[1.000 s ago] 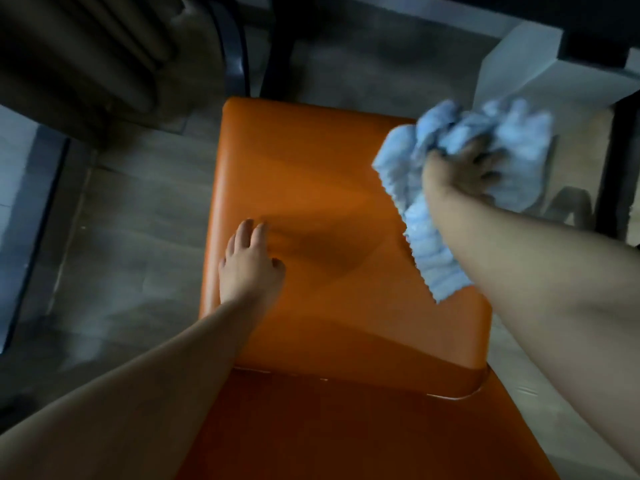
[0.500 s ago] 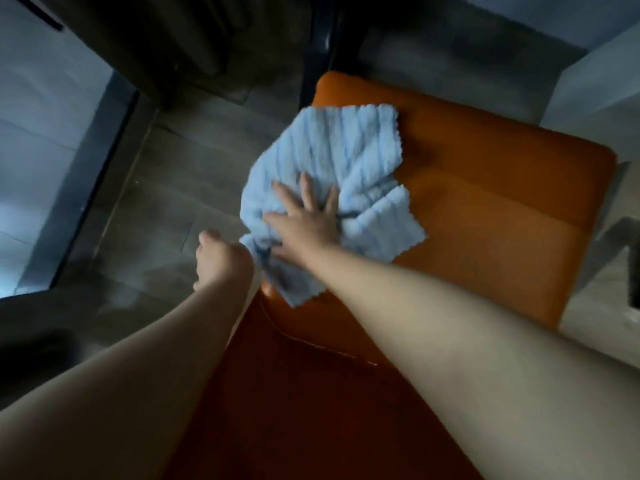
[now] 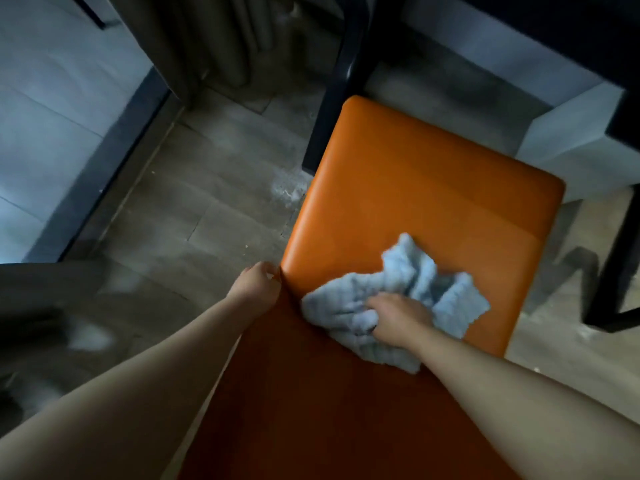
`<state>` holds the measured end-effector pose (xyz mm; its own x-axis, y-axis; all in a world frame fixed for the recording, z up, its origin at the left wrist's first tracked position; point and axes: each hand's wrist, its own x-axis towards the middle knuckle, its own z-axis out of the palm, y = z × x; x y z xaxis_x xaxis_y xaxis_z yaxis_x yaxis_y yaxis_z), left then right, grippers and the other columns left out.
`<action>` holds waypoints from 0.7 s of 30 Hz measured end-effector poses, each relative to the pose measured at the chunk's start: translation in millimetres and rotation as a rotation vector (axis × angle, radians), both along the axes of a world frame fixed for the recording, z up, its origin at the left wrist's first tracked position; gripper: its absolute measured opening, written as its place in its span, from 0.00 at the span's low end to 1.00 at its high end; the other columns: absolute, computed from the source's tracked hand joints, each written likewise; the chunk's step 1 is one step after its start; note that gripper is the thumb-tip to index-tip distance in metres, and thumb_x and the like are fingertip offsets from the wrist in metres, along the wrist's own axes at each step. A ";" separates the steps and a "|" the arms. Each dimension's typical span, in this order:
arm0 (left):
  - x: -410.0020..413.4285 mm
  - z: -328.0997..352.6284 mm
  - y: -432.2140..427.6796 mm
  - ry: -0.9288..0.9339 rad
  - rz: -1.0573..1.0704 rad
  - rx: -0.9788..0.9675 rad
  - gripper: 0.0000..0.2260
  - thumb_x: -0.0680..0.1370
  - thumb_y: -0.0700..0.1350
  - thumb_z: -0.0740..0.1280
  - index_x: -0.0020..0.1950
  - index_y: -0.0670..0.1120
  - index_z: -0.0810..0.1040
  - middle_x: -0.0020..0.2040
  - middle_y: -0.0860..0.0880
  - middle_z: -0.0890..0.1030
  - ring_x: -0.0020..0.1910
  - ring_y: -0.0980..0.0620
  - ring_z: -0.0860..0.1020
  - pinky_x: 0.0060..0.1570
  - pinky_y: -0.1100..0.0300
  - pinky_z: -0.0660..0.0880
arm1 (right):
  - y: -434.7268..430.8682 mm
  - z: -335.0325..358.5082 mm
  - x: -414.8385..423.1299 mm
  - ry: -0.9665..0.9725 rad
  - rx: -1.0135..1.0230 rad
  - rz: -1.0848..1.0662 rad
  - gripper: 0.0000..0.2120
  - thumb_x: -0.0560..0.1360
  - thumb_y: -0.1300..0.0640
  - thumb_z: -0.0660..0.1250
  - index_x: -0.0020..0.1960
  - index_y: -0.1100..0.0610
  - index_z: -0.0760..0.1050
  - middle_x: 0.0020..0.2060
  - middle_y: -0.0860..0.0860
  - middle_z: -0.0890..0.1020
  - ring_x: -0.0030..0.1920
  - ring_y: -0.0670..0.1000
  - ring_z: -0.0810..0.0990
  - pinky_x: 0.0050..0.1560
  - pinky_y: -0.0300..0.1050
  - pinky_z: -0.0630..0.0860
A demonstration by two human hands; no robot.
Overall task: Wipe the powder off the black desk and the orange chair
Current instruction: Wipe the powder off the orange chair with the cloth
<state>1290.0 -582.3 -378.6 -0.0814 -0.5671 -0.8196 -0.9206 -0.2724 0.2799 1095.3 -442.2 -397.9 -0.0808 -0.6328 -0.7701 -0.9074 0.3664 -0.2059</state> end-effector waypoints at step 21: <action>57.4 53.8 22.9 0.213 0.408 0.113 0.13 0.79 0.41 0.60 0.62 0.44 0.73 0.54 0.44 0.77 0.55 0.45 0.76 0.49 0.58 0.70 | 17.6 39.1 88.5 0.117 0.197 -0.622 0.14 0.76 0.52 0.59 0.61 0.49 0.65 0.59 0.56 0.77 0.60 0.59 0.75 0.50 0.47 0.70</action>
